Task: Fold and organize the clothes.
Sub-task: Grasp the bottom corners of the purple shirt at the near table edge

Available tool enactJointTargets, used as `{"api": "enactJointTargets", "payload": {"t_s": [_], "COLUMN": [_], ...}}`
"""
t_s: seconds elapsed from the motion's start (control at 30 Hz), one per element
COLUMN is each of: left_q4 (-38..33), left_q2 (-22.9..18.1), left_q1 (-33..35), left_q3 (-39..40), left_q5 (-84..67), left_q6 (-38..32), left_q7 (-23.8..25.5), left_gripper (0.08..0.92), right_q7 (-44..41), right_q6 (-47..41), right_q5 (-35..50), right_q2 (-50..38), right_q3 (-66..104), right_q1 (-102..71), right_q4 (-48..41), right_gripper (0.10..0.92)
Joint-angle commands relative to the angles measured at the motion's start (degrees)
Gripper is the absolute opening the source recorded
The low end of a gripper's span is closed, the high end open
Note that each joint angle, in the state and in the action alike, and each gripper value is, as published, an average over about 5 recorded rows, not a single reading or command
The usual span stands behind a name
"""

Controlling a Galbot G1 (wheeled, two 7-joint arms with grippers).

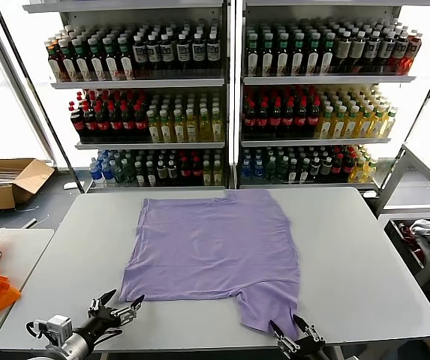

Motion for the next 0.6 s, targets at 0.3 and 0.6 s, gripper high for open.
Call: {"api": "enactJointTargets", "payload": {"t_s": [0.3, 0.6], "left_q4": [2.08, 2.93], "left_q2": [-0.07, -0.18], "left_q1": [-1.25, -1.07], "left_q3": [0.87, 1.53], "left_q5": [-0.54, 0.29], "left_q6": [-0.41, -0.86], "left_q7": [-0.28, 0.78], "left_gripper": [0.697, 0.437], "right_q7": [0.04, -0.49], "right_q6": [0.00, 0.81], "right_q5": [2.02, 1.94], "right_q2": [0.15, 0.34], "right_q3": [-0.56, -0.39], "right_q1": [-0.22, -0.36], "right_q4": [-0.55, -0.03], "right_gripper": [0.135, 0.105]}}
